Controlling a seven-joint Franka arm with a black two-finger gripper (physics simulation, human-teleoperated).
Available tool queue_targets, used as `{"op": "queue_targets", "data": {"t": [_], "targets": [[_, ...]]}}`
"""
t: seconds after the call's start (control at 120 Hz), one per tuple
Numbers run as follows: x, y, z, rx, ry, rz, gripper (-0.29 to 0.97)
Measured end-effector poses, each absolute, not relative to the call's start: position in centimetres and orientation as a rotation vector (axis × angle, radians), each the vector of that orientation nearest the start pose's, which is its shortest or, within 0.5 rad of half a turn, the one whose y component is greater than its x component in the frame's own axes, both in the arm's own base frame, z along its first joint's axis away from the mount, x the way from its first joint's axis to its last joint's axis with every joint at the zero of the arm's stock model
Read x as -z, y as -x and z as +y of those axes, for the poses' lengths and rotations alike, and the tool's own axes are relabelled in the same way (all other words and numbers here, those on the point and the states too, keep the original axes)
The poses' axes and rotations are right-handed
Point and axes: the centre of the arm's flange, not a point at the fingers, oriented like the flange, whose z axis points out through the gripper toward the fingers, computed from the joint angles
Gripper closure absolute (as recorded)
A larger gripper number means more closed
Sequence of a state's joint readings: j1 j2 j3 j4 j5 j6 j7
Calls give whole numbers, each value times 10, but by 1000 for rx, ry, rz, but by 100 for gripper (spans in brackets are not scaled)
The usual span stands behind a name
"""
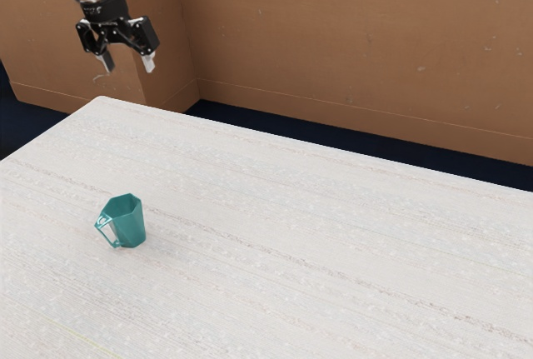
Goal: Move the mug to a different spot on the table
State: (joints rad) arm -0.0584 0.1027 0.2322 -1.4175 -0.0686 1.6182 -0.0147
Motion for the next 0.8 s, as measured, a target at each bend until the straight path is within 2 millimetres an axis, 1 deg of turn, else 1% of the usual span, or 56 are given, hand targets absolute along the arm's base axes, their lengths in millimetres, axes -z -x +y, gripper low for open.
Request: {"op": "queue_targets", "data": {"t": [0.142, 0.175, 0.208, 0.275, 0.333, 0.408, 0.475, 0.542, 0.617, 0.683, 0.8], "targets": [[-644, -581, 76, 124, 3148, -257, 1], [-648, -577, 73, 127, 3147, -244, 1], [-653, -569, 68, 128, 3150, -229, 1], [-656, -549, 60, 112, 3162, -201, 1], [-655, -526, 54, 89, 3177, -177, 1], [-654, -490, 65, 74, 3182, -201, 1], [-650, -462, 67, 63, 3187, -205, 1], [-634, -434, 68, 43, 3189, -204, 1], [-605, -412, 66, 5, 3189, -195, 1], [-579, -398, 63, -21, 3189, -188, 1], [-544, -384, 65, -47, 3190, -201, 1]]}}
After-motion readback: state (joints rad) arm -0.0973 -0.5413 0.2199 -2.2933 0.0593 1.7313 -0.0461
